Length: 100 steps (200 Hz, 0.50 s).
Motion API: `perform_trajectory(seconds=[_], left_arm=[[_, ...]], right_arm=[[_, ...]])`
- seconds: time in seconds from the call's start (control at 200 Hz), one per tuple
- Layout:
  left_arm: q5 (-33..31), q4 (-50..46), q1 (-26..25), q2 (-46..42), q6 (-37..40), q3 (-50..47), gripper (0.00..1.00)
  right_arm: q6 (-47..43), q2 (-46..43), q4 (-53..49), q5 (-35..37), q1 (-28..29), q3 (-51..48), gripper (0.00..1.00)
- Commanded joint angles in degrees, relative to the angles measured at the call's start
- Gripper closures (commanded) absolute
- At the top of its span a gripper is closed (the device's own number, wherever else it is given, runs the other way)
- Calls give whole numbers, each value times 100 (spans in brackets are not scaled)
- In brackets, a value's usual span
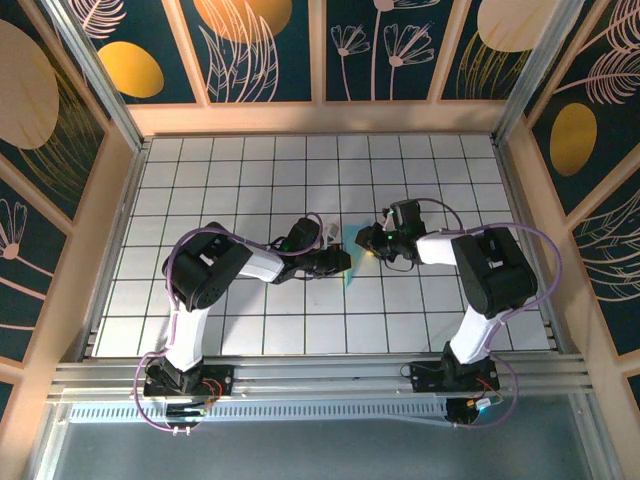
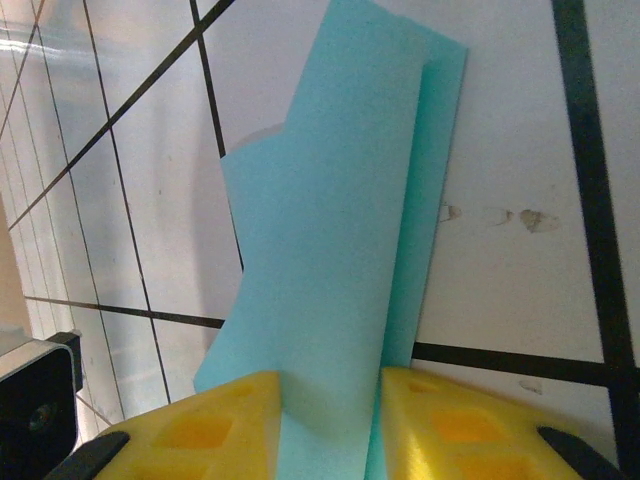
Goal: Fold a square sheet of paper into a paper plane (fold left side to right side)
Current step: Fold the wing for the fifth time at the center of the table.
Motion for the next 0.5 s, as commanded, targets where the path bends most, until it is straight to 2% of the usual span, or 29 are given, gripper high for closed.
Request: perform_trajectory(seconds=[0.0, 0.23, 0.495], left_arm=[[51, 131, 42, 47, -36, -71, 90], [-37, 170, 108, -246, -2, -225, 77], [-26, 182, 291, -321, -13, -284, 69]], right_arm=[[-63, 288, -143, 266, 121, 159, 69], [-182, 408, -416, 410, 132, 223, 69], [-205, 397, -427, 448, 163, 230, 70]])
